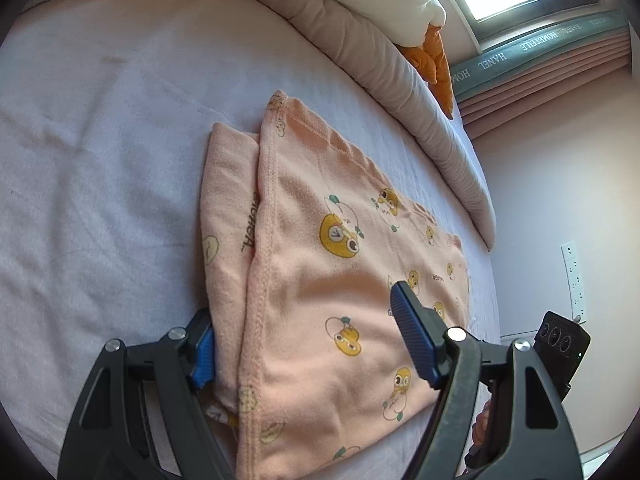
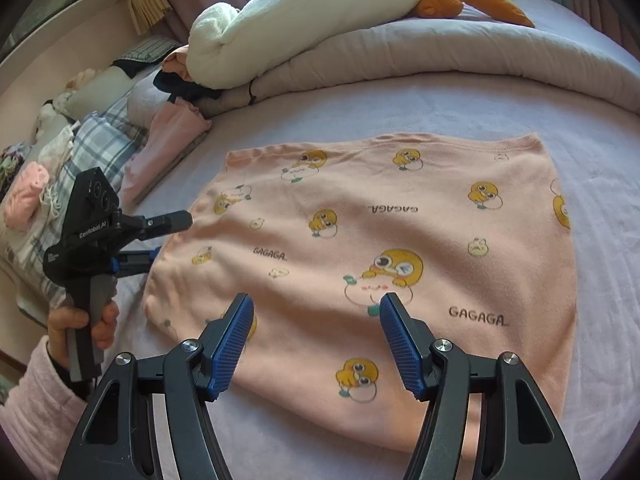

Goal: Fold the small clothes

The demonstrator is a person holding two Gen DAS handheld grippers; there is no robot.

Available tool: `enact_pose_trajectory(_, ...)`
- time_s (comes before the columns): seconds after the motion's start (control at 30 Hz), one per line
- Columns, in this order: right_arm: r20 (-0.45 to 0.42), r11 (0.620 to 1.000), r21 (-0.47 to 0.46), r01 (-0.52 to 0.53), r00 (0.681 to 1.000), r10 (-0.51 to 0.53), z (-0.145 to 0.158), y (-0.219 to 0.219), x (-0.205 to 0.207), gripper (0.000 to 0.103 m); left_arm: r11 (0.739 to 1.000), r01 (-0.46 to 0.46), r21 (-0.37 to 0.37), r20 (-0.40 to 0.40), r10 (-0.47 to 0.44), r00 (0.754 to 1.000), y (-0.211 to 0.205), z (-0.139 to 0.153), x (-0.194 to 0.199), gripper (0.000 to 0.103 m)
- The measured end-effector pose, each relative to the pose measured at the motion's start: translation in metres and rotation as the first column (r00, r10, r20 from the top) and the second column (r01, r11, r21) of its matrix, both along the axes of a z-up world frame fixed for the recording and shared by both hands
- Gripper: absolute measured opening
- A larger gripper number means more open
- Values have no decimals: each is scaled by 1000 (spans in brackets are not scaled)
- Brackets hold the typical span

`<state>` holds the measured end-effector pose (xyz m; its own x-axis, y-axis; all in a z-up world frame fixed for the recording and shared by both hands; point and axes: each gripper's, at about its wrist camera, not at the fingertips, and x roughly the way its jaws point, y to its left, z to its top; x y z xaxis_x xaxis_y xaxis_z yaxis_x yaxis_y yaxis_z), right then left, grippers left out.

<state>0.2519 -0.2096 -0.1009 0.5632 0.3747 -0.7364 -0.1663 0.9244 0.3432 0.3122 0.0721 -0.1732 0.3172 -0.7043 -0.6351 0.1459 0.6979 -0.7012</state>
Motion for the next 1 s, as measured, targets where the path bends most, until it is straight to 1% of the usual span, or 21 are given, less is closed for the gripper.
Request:
enact_pose_trajectory(0.07,3,999,12,29,1000,-29,1,0,13,65,1000,0,18,8,0,1000,-4,1,4,73)
enact_pose_trajectory(0.1,-1,999,20,46,999,-46,1,0,21,65,999,-2,35,12,2,1000,-7,2,6,69)
enact_pose_trajectory(0.13,-8,998,27,64,998,-64,1,0,30,65,998,-4,57,14,4,1000,-9,2,8,61)
enact_pose_trajectory(0.17,-17,996,36,76,997,-75,-1,0,39,65,997,-8,79,15,7,1000,-10,1,9,56)
enact_pose_trajectory(0.23,-37,994,45,99,995,-98,-5,2,56,65,993,-19,113,16,17,1000,-10,0,11,39)
enact_pose_trajectory(0.27,-43,994,43,104,994,-102,-7,4,63,57,992,-24,120,17,22,1000,-9,-1,11,36)
enact_pose_trajectory(0.3,-48,994,32,104,994,-103,-10,7,69,51,992,-30,126,17,28,999,-7,-2,11,28)
enact_pose_trajectory(0.33,-60,994,13,105,993,-104,-13,12,74,39,991,-36,128,15,35,999,-5,-4,11,23)
enact_pose_trajectory(0.37,-76,994,0,105,992,-105,-16,16,78,28,992,-39,121,13,38,999,-3,-5,11,22)
enact_pose_trajectory(0.4,-83,995,-10,99,992,-100,-19,20,81,22,993,-41,115,11,40,999,-2,-5,11,21)
enact_pose_trajectory(0.43,-88,994,-41,101,991,-104,-21,25,83,16,993,-43,114,10,42,999,-1,-5,10,20)
enact_pose_trajectory(0.53,-87,989,-113,91,991,-101,-24,33,86,14,989,-37,146,21,34,999,-7,-1,9,17)
enact_pose_trajectory(0.63,-108,988,-125,90,989,-104,-17,32,86,14,985,-27,173,32,21,999,-13,4,9,14)
enact_pose_trajectory(0.77,-89,996,-86,34,995,-42,-3,33,59,14,980,-25,198,44,17,999,-16,8,8,14)
enact_pose_trajectory(0.83,-93,996,-91,-14,996,6,-5,39,40,14,978,-26,208,46,17,999,-17,9,8,14)
enact_pose_trajectory(0.9,-102,992,-112,-51,994,40,-11,46,24,14,975,-26,222,48,15,999,-19,10,8,14)
enact_pose_trajectory(0.97,-101,983,-168,-77,993,61,-20,54,14,14,972,-25,235,51,13,999,-22,10,8,14)
enact_pose_trajectory(1.0,-86,978,-193,-81,994,65,-23,57,13,14,970,-26,240,53,14,998,-23,11,8,14)
